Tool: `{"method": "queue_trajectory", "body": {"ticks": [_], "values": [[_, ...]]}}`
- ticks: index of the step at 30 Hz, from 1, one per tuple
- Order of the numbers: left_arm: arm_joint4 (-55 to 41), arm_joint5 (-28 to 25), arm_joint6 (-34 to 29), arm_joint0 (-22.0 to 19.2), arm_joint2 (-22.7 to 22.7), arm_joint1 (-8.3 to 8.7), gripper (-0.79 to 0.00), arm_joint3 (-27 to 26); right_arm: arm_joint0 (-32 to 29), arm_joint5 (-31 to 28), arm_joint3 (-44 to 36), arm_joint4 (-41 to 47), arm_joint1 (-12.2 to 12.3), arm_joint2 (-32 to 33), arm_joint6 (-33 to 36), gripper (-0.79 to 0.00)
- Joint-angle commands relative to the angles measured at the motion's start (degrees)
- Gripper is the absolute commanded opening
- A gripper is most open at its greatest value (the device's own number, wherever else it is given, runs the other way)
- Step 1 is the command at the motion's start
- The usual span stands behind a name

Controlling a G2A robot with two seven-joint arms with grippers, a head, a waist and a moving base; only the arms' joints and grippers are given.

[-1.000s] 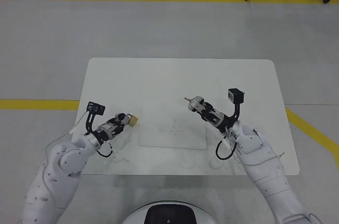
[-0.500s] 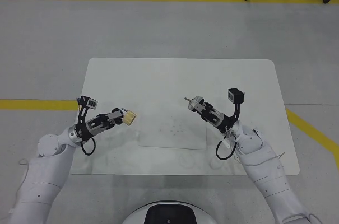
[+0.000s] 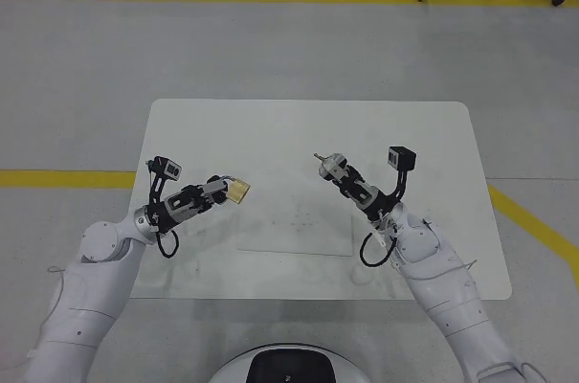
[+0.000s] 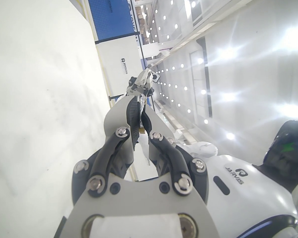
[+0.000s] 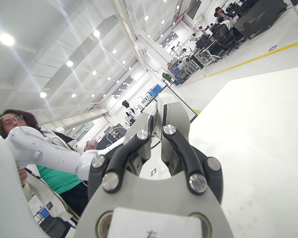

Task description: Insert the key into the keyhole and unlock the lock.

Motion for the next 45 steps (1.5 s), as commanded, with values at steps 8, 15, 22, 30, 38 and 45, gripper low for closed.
{"method": "queue_trajectory", "body": {"ticks": [8, 15, 22, 30, 38, 45], "values": [[-2.9, -2.9, 1.5, -6.4, 7.0, -2.35, -0.785, 6.5, 4.5, 3.0, 3.1, -2.8, -3.1, -6.7, -7.7, -0.785], [-4.3, -4.6, 1.4, -7.3, 8.5, -3.14, -0.785, 7.9, 8.1, 6.2, 6.8, -3.1, -5.2, -10.8, -9.2, -0.785], [-7.5, -5.6, -0.9, -7.2, 7.0, -3.16, -0.785, 9.0, 10.7, 6.3, 10.2, -2.1, -7.0, -13.7, -8.3, -0.785], [-6.3, -5.3, -0.4, -7.5, 6.1, -3.09, -0.785, 9.2, 11.3, 4.1, 10.7, 2.6, -8.0, -14.6, -4.3, -0.785], [-3.6, -5.3, 1.2, -8.1, 6.5, -3.29, -0.785, 9.1, 11.5, 3.9, 9.4, 5.7, -8.8, -15.5, -0.1, -0.785], [-2.3, -5.5, 2.1, -8.2, 6.6, -3.43, -0.785, 8.8, 12.2, 5.0, 8.3, 5.8, -9.4, -16.2, 2.6, -0.785]]}}
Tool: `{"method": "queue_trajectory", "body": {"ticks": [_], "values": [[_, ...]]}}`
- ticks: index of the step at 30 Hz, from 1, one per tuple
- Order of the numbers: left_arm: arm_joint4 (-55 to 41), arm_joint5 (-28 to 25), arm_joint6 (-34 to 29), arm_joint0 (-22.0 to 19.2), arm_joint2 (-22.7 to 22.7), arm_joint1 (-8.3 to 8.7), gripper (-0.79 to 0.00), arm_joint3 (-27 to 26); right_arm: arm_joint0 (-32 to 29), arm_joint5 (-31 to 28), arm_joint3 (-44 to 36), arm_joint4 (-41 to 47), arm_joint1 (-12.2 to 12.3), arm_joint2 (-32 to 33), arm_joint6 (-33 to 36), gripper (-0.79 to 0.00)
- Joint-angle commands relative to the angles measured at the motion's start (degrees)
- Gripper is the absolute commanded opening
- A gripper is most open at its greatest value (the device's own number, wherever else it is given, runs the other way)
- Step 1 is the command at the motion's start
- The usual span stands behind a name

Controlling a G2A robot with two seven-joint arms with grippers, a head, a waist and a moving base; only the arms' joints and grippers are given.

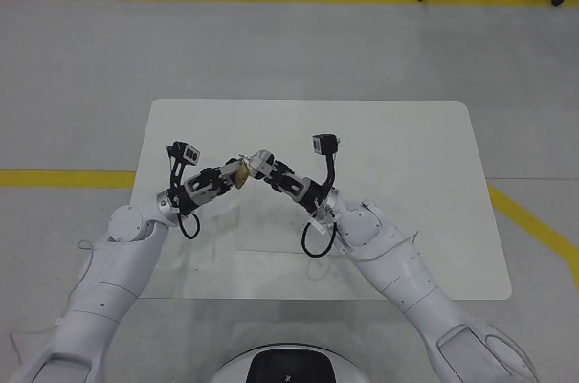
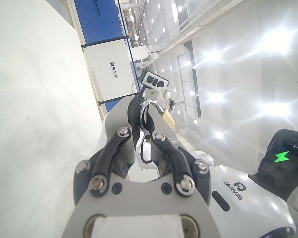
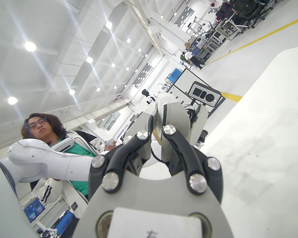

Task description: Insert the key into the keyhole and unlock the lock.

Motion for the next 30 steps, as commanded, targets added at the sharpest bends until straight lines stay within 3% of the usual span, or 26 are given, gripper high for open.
{"method": "queue_trajectory", "body": {"ticks": [1, 10, 18, 26, 30], "values": [[0.1, 0.0, 0.1, 0.0, 0.0, -0.03, -0.785, -0.1, 0.2, 0.4, -0.4, -0.5, -0.2, -0.2, 0.3, -0.785], [-8.2, 3.8, -3.6, 0.0, -0.7, -0.42, -0.785, 1.3, 0.3, 1.3, -2.2, -9.3, -0.5, 0.5, -2.3, -0.785], [-14.9, 7.8, -8.2, -2.5, 0.1, -1.36, -0.785, 6.3, -5.4, -2.2, -9.0, -16.1, 1.4, 8.3, -7.4, -0.785], [-18.2, 13.6, -9.1, -6.9, 3.7, -3.22, -0.785, 9.7, -13.5, 7.1, -20.2, -39.6, 3.2, 16.5, -16.8, -0.785], [-18.7, 15.3, -9.1, -9.0, 5.6, -4.22, -0.785, 10.2, -17.3, 8.7, -23.4, -44.4, 3.9, 20.1, -20.2, -0.785]]}}
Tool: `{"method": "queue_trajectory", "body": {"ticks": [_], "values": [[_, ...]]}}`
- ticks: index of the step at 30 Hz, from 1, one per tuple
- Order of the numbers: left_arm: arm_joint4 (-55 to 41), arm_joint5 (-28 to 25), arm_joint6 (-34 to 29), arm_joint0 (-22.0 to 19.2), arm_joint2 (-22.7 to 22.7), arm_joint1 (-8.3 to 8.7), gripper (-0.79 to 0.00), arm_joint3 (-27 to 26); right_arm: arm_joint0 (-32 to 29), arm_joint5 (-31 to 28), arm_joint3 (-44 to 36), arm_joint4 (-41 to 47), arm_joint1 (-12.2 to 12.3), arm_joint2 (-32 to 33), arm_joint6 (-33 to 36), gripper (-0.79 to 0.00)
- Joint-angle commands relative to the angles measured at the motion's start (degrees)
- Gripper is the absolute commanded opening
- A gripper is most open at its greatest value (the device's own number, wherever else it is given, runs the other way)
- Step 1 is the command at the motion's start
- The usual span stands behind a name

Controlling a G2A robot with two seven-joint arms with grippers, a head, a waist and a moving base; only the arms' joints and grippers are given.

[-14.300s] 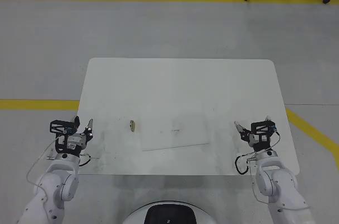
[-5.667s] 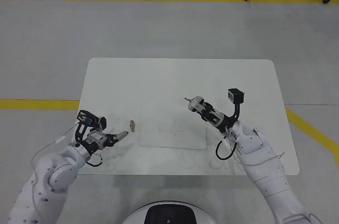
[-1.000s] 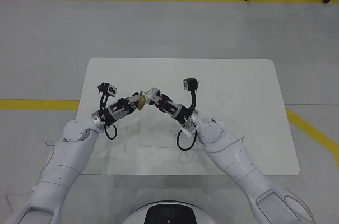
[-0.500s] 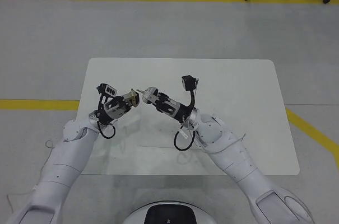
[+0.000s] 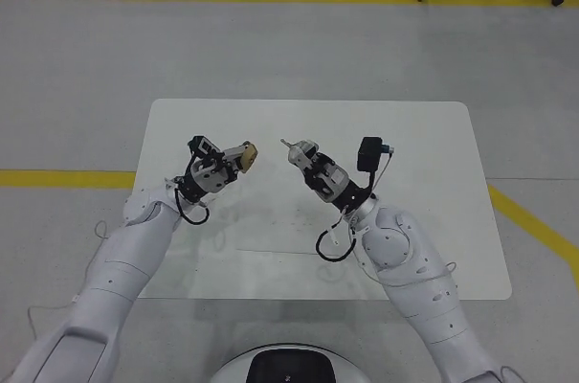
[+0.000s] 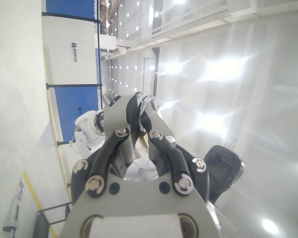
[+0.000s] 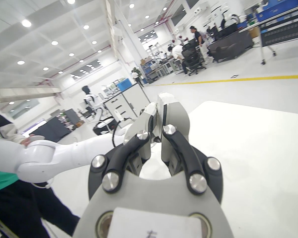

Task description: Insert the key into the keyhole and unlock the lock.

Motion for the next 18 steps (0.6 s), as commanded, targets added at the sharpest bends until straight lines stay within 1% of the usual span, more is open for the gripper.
{"method": "queue_trajectory", "body": {"ticks": [1, 6, 14, 16, 18], "values": [[-0.1, 0.7, -0.1, -0.9, 0.9, -0.44, -0.785, 0.0, -1.0, -0.4, -0.7, 0.0, 0.2, 1.2, -0.6, -0.785], [-3.4, 4.8, -1.7, -2.6, 3.0, -1.80, -0.785, 1.0, -1.0, -0.4, -0.7, 0.0, 0.2, 1.2, -0.6, -0.785], [-3.4, 4.8, -1.7, -2.6, 3.0, -1.80, -0.785, 1.0, -1.0, -0.4, -0.7, 0.0, 0.2, 1.2, -0.6, -0.785], [-3.0, 4.8, 0.1, -1.8, 2.9, -1.78, -0.785, 0.1, -1.3, 0.7, -1.1, -1.0, 0.3, 2.2, -1.1, -0.785], [-0.7, 4.3, 2.6, -1.1, 2.6, -1.58, -0.785, -1.0, -1.6, 0.5, -2.1, -5.0, 0.8, 4.2, -1.6, -0.785]]}}
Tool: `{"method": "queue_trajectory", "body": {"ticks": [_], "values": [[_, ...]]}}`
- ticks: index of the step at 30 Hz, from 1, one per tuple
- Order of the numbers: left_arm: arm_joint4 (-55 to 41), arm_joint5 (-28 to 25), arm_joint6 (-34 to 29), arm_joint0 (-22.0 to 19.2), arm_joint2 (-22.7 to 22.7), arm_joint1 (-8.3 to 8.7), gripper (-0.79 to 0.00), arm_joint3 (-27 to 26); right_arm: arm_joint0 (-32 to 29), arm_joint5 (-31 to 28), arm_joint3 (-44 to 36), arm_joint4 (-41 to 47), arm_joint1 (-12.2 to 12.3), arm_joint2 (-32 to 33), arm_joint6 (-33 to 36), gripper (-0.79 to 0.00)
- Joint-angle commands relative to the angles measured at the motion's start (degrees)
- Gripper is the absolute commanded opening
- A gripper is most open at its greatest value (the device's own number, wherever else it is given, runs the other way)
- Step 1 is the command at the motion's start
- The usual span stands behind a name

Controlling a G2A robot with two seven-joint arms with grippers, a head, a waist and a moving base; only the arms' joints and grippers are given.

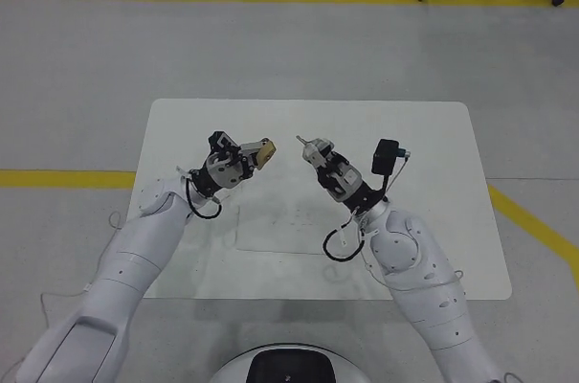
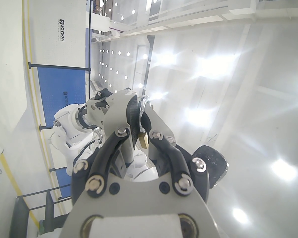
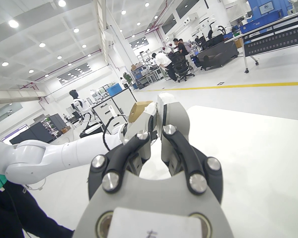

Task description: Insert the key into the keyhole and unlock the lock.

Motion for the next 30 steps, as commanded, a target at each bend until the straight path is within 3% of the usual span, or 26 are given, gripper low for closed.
{"method": "queue_trajectory", "body": {"ticks": [1, 6, 13, 18, 25, 30], "values": [[3.8, -1.3, 2.2, 0.4, -0.1, 0.29, -0.785, -1.3, -0.3, -0.2, -1.4, -6.1, 0.5, 2.1, -0.3, -0.785], [9.0, 0.1, 4.1, 1.1, 0.1, 0.63, -0.785, -4.4, -2.8, 1.4, -9.2, -31.0, 2.0, 5.7, -1.5, -0.785], [9.8, 9.4, 5.9, -0.9, 2.1, 0.01, -0.785, -4.8, -6.5, 1.6, -18.4, -60.1, 3.9, 6.7, -7.6, -0.785], [11.4, 15.7, 8.9, -4.3, 4.4, -0.82, -0.785, -3.8, -7.8, 0.6, -21.9, -79.5, 5.3, 6.5, -7.2, -0.785], [9.4, 17.6, 13.5, -7.4, 6.8, -2.71, -0.785, -2.0, -9.0, 0.4, -24.0, -89.5, 6.4, 6.5, -6.3, -0.785], [9.2, 17.2, 14.3, -7.7, 7.2, -3.03, -0.785, -1.6, -9.4, 1.0, -24.6, -90.0, 6.6, 7.1, -6.4, -0.785]]}}
